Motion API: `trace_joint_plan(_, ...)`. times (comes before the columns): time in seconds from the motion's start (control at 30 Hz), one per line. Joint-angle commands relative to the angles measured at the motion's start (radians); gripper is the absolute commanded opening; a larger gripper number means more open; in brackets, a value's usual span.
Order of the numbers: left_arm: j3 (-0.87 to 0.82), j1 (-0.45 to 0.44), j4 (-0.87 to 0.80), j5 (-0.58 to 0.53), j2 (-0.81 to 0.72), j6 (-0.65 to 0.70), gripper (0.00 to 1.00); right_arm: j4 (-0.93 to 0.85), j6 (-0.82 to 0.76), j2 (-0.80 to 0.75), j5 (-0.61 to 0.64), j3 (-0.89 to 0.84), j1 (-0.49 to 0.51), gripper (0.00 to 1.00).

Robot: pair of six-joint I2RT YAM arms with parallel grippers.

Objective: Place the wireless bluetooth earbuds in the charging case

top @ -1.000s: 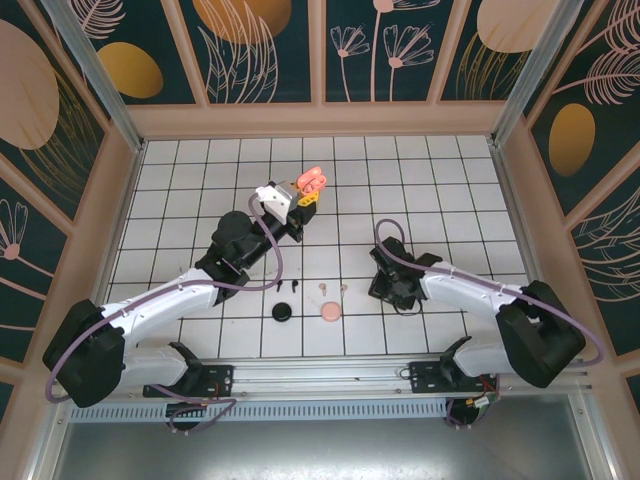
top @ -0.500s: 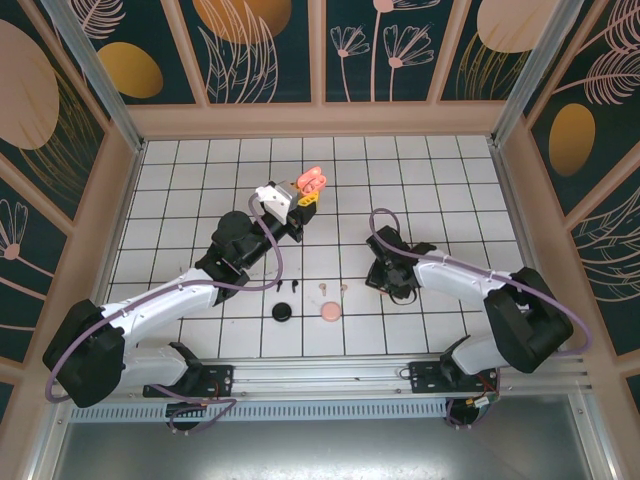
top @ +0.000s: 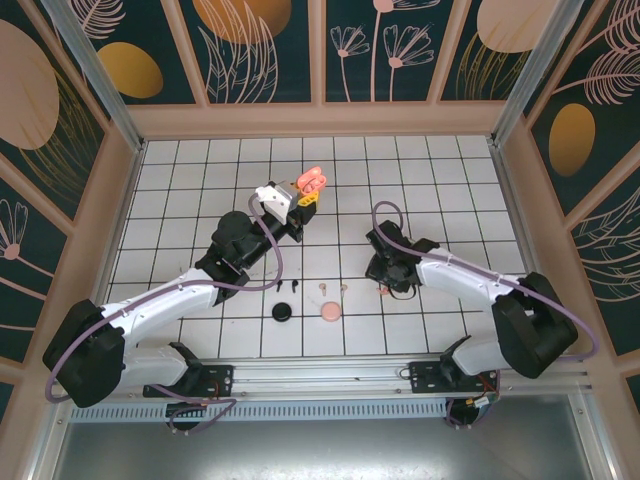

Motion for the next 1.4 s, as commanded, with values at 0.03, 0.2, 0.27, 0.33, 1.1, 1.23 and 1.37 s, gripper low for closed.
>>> trace_joint_plan(0.03, -0.005, -0.005, 0.063, 0.014, -0.002, 0.005, 0.0, 0.012, 0.01, -0.021, 0.001, 0.002, 0.014, 0.49)
trace_joint_plan(0.2, -0.003, -0.006, 0.063, 0.014, -0.004, 0.007, 0.0, 0.033, -0.032, 0.055, -0.035, 0.035, 0.019, 0.48)
trace_joint_plan(0.27, -0.002, -0.006, 0.063, 0.013, -0.006, 0.006, 0.0, 0.038, -0.042, 0.087, -0.04, 0.047, 0.024, 0.48)
trace_joint_plan(0.33, -0.004, -0.005, 0.061, 0.013, -0.008, 0.006, 0.0, 0.043, -0.051, 0.114, -0.046, 0.055, 0.028, 0.48)
trace_joint_plan(1.1, -0.009, -0.006, 0.064, 0.009, -0.014, 0.014, 0.0, 0.029, -0.103, 0.187, -0.08, 0.028, 0.1, 0.47)
trace_joint_plan(1.23, -0.01, -0.006, 0.064, 0.009, -0.015, 0.013, 0.0, 0.01, -0.113, 0.161, -0.066, 0.044, 0.113, 0.47)
trace_joint_plan(1.37, -0.01, -0.006, 0.063, 0.012, -0.016, 0.011, 0.0, -0.025, -0.074, 0.094, -0.026, 0.092, 0.115, 0.48)
